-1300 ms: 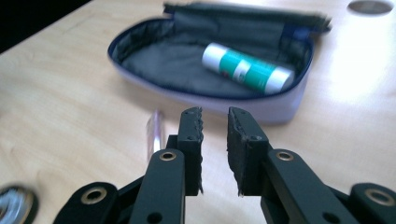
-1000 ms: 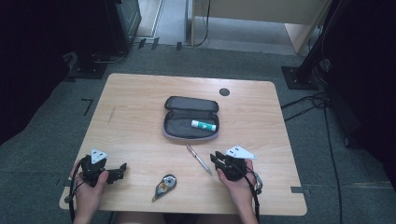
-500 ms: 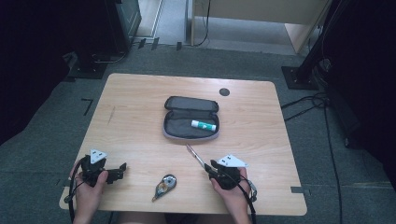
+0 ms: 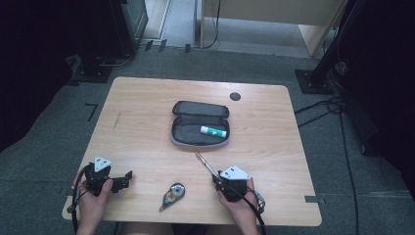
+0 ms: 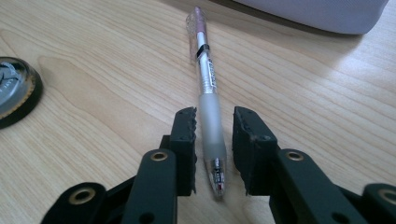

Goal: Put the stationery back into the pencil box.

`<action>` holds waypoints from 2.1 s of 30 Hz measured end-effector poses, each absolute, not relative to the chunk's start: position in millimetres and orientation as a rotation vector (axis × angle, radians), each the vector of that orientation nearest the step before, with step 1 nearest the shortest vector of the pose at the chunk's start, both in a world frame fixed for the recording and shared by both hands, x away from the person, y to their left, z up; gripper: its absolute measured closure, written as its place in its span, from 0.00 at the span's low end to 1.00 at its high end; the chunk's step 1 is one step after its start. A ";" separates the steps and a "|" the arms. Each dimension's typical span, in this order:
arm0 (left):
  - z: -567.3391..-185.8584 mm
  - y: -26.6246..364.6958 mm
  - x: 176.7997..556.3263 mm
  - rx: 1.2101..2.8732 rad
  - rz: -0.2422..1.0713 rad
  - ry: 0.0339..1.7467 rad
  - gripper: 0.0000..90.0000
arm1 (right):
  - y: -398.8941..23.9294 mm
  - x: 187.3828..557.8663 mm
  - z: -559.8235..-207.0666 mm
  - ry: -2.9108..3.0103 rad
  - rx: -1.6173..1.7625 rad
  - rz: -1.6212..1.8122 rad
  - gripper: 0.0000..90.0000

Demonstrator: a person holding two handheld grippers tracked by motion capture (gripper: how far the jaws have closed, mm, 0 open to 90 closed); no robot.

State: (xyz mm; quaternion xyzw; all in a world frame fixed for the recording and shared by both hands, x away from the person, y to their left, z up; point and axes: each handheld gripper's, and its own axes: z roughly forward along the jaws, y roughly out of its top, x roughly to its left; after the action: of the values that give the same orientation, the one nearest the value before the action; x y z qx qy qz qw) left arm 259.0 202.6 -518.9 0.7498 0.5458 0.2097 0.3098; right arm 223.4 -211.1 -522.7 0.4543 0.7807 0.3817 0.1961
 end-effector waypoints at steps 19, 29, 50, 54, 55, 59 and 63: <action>-519.2 200.5 259.0 1.997 0.567 1.439 0.00 | -210.6 222.8 -522.8 2.192 1.263 1.066 0.88; -519.1 200.9 259.1 1.994 0.564 1.439 0.00 | -214.8 220.4 -520.4 2.237 1.222 1.093 0.90; -519.2 200.8 259.1 1.993 0.565 1.439 0.00 | -222.1 240.3 -463.2 2.188 1.147 1.185 0.90; -519.2 200.8 259.1 1.994 0.565 1.438 0.00 | -218.2 254.7 -450.4 2.202 1.121 1.172 0.90; -519.1 200.9 259.1 1.993 0.564 1.439 0.00 | -216.7 258.7 -447.9 2.207 1.118 1.170 0.90; -519.2 200.9 259.1 1.992 0.564 1.438 0.00 | -210.1 276.1 -440.6 2.222 1.102 1.159 0.90; -519.0 201.3 259.1 1.993 0.562 1.437 0.00 | -204.5 291.8 -436.6 2.245 1.093 1.142 0.90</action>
State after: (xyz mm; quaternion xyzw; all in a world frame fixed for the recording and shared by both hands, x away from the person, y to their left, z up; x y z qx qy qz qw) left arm 259.1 201.3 -519.0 0.7529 0.5430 0.2122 0.3056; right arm 291.8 -204.5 -436.6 0.3904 0.8017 0.4077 0.1967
